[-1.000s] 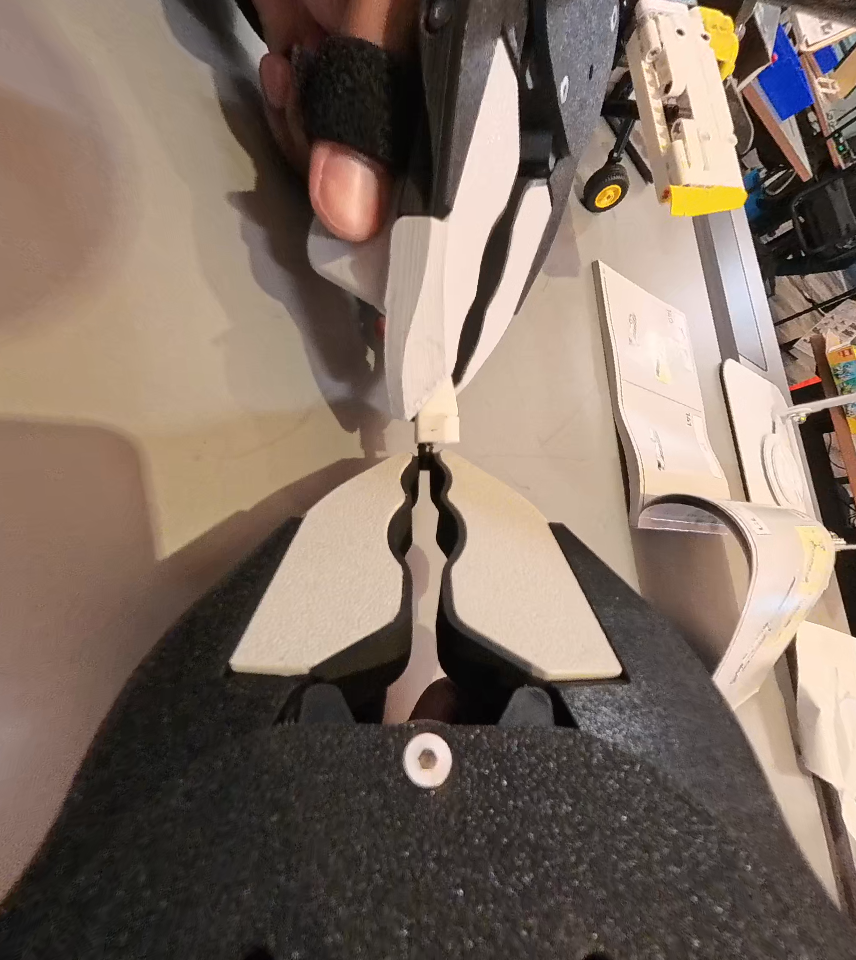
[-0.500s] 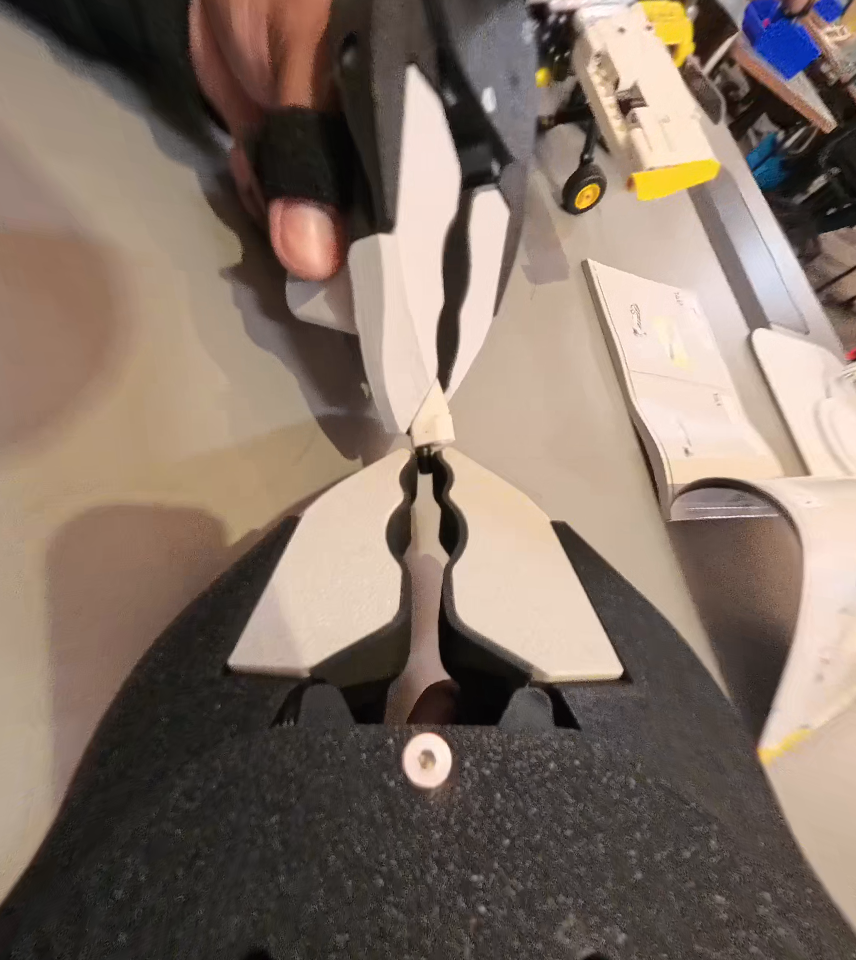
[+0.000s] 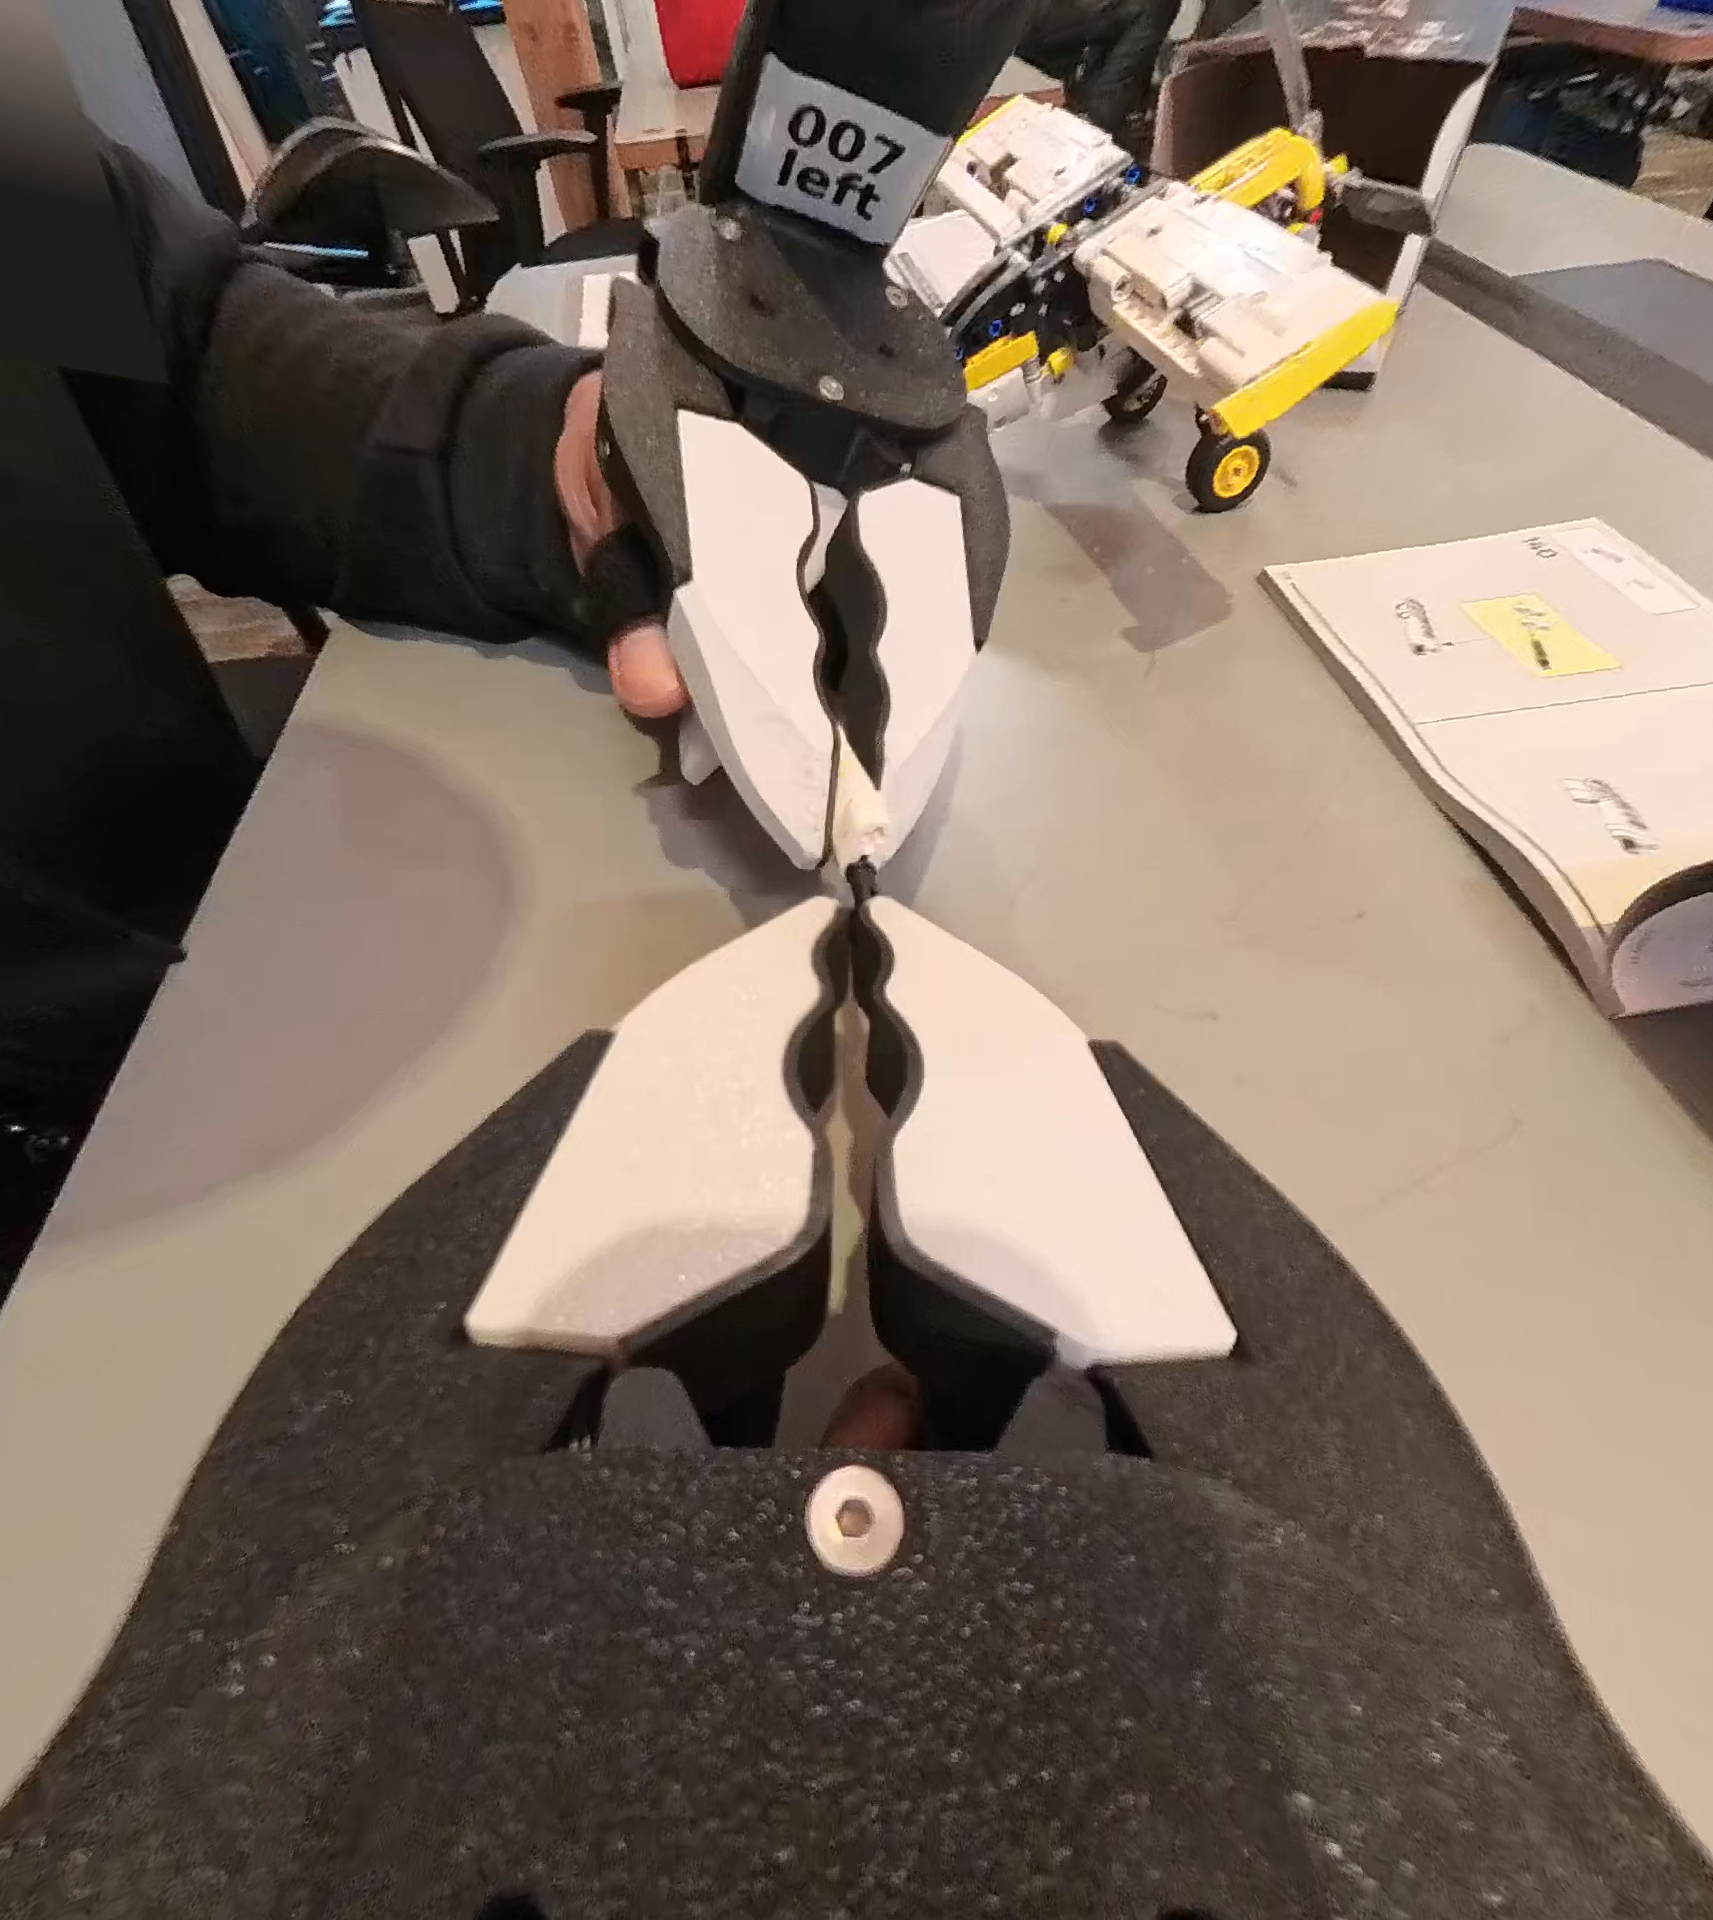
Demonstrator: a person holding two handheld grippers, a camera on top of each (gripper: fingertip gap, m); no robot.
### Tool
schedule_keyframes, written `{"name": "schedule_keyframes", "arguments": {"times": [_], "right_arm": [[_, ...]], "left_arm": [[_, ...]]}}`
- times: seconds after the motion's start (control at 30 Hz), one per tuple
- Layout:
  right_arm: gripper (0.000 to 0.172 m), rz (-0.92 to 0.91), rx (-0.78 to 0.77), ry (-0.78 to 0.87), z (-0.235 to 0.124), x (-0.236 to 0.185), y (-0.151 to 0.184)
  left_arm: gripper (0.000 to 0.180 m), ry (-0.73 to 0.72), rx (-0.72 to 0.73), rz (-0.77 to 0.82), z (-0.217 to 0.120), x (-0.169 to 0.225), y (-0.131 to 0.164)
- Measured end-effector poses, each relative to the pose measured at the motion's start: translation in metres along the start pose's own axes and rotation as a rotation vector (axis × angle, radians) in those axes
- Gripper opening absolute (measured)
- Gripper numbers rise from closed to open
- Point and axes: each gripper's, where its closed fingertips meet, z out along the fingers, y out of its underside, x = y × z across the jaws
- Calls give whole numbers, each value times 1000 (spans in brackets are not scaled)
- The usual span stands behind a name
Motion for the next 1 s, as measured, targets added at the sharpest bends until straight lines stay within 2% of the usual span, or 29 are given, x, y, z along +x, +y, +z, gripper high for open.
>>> {"name": "schedule_keyframes", "arguments": {"times": [0.27, 1.0], "right_arm": [[0, -10, 3, 31, 1, 2, -1], [0, -40, -42, -43, 2, -10, 5]], "left_arm": [[7, -19, 5, 11, 0, -1, 0], [8, 33, -76, 11, 4, 7, 12]]}}
